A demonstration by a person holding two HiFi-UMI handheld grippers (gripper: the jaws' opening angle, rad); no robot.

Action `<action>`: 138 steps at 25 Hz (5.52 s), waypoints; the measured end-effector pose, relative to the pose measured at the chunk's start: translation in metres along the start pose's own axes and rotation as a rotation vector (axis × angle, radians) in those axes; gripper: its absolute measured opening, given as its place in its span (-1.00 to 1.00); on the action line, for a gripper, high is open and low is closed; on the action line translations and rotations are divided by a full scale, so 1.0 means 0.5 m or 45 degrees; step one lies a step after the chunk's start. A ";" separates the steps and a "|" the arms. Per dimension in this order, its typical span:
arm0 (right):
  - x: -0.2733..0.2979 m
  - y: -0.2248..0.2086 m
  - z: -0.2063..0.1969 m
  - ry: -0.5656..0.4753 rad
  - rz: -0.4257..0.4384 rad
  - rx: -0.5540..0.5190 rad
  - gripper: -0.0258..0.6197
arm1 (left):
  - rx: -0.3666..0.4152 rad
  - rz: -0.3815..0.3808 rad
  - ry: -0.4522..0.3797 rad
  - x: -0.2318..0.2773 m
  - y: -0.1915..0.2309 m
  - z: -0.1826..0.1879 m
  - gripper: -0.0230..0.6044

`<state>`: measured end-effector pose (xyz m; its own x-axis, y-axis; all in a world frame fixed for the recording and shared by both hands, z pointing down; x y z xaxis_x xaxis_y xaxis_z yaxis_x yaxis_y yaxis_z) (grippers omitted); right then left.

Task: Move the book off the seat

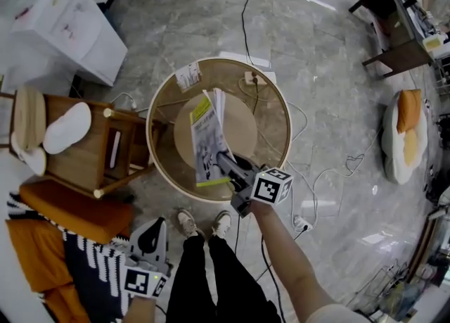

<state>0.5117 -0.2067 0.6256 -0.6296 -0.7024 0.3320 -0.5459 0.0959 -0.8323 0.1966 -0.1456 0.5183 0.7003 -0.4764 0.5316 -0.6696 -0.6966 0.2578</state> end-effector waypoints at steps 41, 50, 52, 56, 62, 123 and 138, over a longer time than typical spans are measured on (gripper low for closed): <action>-0.134 -0.207 -0.054 0.255 -0.830 -0.042 0.08 | 0.031 0.013 -0.002 0.003 -0.064 0.025 -0.88; -0.245 -0.109 -0.076 0.132 -0.798 -0.014 -0.77 | 0.095 0.018 -0.069 -0.042 -0.094 0.083 -0.88; -0.269 -0.088 -0.085 0.101 -0.794 0.020 -0.82 | 0.103 0.018 -0.085 -0.054 -0.102 0.096 -0.87; -0.296 -0.042 -0.090 0.084 -0.759 0.035 -0.85 | 0.126 0.010 -0.118 -0.083 -0.118 0.127 -0.88; -0.338 0.050 -0.007 -0.044 -0.728 -0.034 -0.85 | 0.173 0.003 -0.175 -0.124 -0.139 0.191 -0.88; -0.570 0.731 0.040 -0.545 -0.569 -0.934 -0.85 | 0.189 0.203 -0.636 -0.398 -0.112 0.372 -0.88; -0.579 0.740 0.011 -0.535 -0.568 -0.943 -0.85 | 0.207 0.178 -0.613 -0.406 -0.136 0.353 -0.88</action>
<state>0.4951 0.0280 0.2192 -0.1084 -0.9637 0.2441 -0.9886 0.0787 -0.1283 0.1438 -0.0961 0.2506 0.6669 -0.7367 0.1115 -0.7446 -0.6646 0.0623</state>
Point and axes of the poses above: the fingertips, and each gripper's own axes: x forward along the fingers, y to its left, z out of its top, the point moved 9 cm from there along -x, backward along the fingers, and after that the axes turned 9 degrees about y, right-handed, at the moved point
